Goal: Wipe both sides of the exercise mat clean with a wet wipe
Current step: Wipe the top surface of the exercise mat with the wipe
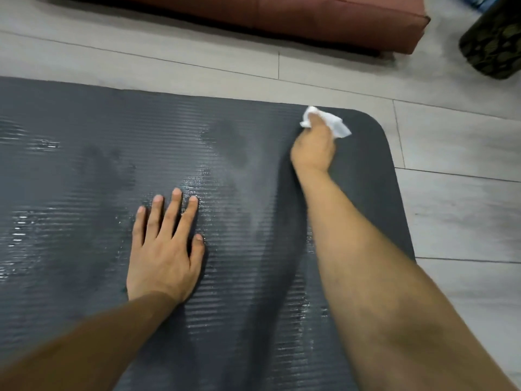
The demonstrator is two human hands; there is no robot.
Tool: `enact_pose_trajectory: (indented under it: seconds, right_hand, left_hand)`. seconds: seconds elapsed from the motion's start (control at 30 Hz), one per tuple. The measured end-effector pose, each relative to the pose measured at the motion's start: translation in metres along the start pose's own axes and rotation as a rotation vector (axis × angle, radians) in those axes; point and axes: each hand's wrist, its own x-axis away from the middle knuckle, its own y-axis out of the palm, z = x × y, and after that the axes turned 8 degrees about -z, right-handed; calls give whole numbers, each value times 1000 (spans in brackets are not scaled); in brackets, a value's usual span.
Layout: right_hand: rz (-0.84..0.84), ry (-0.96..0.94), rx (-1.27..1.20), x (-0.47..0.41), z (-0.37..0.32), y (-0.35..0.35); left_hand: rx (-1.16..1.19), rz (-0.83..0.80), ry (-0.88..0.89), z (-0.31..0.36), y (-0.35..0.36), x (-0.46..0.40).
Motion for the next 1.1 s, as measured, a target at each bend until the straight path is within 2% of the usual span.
enact_pose_trajectory:
  seconds: [0.07, 0.13, 0.2, 0.23, 0.3, 0.43, 0.53, 0.57, 0.6, 0.63, 0.7, 0.73, 0.8, 0.83, 0.9, 0.97, 1.03, 1.1]
  right_hand:
    - [-203, -308, -26, 30, -51, 44]
    - [-421, -654, 106, 66, -87, 75]
    - [-530, -815, 228, 60, -89, 72]
    - [-508, -853, 236, 45, -78, 61]
    - [-383, -763, 202, 8, -38, 26]
    - [5, -226, 160, -40, 45, -64]
    - [100, 4, 110, -41, 37, -54]
    - [82, 9, 95, -34, 21, -37]
    - [23, -65, 84, -21, 0, -14]
    - [-89, -218, 59, -3, -25, 11]
    - [-346, -637, 84, 49, -69, 59]
    - [-414, -829, 133, 73, -81, 75]
    - [-482, -974, 161, 90, -79, 76]
    - [-460, -964, 142, 85, -67, 65]
    - [-289, -811, 130, 63, -21, 28]
    - [-63, -471, 211, 37, 39, -28]
    - [77, -114, 221, 23, 86, -83]
    - [150, 23, 192, 24, 92, -91]
  left_hand:
    - [-3, 3, 7, -1, 0, 1]
    - [5, 10, 17, -3, 1, 1]
    - [0, 13, 25, -5, 1, 0]
    - [1, 12, 28, -5, 1, 0]
    - [2, 16, 29, -6, 1, -1]
    - [6, 18, 23, -4, 1, -1]
    - [-3, 12, 14, -4, 0, -3]
    - [-6, 5, 13, -4, 0, -3]
    - [-10, 1, 12, -3, 0, -2]
    - [-16, -1, 10, -3, -1, -2]
    - [-22, -2, 9, -3, -1, -3]
    - [-21, -1, 12, -3, -1, -4]
    - [-28, -12, 14, -4, -1, -3]
    - [-28, -16, 13, -4, -2, -3]
    - [-20, -17, 10, -4, -3, -3]
    - [-11, -17, 7, -3, -3, -3]
    - [-7, -4, 4, -2, -2, -3]
    - [-3, 4, 4, -2, -2, -3]
